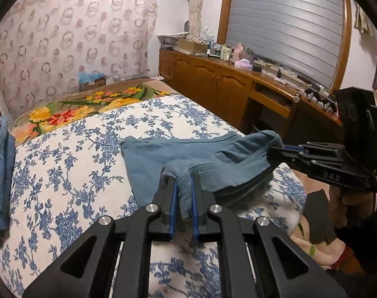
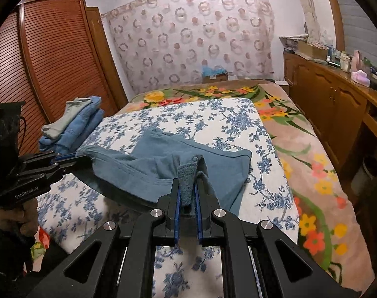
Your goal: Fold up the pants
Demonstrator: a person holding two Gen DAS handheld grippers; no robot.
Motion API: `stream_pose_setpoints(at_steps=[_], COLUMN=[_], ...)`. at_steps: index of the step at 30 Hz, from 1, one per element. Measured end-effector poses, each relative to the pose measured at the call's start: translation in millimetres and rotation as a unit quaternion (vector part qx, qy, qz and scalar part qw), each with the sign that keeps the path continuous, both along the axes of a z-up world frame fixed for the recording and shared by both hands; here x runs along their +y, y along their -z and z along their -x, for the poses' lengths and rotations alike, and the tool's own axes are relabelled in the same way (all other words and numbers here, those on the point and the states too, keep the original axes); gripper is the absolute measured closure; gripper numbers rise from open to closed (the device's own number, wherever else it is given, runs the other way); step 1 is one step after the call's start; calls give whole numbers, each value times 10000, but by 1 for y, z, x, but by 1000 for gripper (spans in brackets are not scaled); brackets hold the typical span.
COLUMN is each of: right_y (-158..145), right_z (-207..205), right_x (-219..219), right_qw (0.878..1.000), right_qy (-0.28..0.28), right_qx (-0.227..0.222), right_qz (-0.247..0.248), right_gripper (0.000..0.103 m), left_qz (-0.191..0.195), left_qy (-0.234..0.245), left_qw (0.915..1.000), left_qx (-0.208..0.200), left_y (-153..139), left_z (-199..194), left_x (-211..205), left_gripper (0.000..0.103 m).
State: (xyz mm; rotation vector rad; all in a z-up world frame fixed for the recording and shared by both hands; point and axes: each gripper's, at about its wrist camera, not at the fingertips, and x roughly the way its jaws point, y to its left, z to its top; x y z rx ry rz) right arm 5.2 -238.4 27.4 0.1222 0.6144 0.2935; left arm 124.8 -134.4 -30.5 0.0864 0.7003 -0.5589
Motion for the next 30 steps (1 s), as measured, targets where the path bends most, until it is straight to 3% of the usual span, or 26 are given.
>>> stream_pose_setpoints(at_steps=[11, 14, 20, 30], right_y=[14, 17, 17, 16], right_z=[-36, -36, -35, -6], right_x=[-2, -4, -7, -21], right_qw=[9997, 9998, 9996, 9993], right_qy=[44, 48, 169, 215], right_qx=[211, 204, 204, 96], right_qz=[-123, -56, 140, 294], right_gripper=[93, 93, 82, 68], left_qz=[-225, -237, -190, -299], left_qy=[-233, -314, -362, -417], left_qw=[9994, 9992, 9991, 9981], left_qx=[77, 84, 123, 337], left_y=[16, 17, 22, 41], left_z=[-20, -20, -16, -9], left_x=[-7, -3, 11, 25], left_gripper=[89, 82, 52, 52])
